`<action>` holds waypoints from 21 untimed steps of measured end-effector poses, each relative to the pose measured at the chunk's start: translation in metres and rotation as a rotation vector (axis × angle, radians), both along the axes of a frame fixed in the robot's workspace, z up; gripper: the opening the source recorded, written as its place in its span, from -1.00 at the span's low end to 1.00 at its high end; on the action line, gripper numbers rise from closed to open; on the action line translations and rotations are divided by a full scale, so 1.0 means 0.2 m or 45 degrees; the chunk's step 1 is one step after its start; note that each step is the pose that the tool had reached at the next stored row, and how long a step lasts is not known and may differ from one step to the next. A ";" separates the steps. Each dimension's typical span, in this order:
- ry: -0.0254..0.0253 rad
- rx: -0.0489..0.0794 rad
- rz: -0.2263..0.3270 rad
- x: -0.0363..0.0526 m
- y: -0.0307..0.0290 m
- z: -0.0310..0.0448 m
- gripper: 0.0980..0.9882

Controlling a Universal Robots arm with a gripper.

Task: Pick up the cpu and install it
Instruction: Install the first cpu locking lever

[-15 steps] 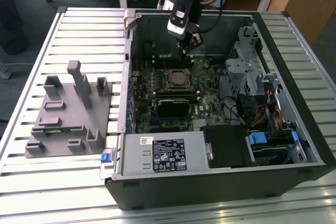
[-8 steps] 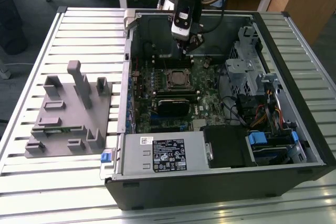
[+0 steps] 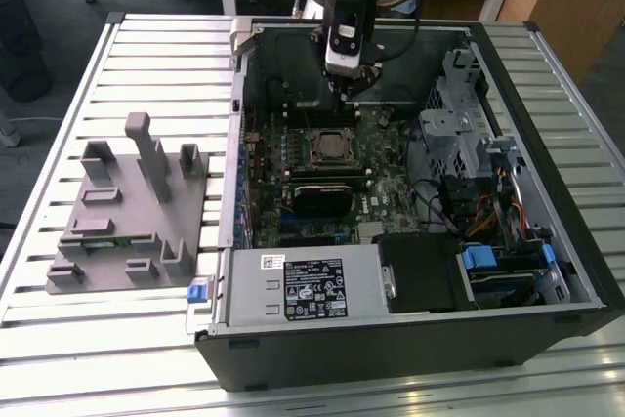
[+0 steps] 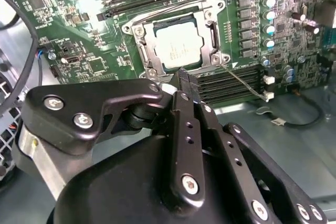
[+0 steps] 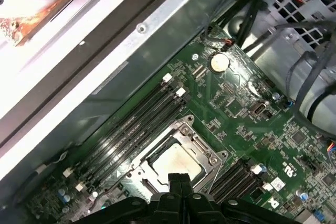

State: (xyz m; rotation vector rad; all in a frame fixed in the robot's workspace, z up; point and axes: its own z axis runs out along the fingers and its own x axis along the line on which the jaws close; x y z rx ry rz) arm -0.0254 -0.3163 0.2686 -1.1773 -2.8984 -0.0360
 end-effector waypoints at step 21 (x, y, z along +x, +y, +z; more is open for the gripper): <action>0.0000 0.000 0.400 -0.002 0.000 -0.006 -0.98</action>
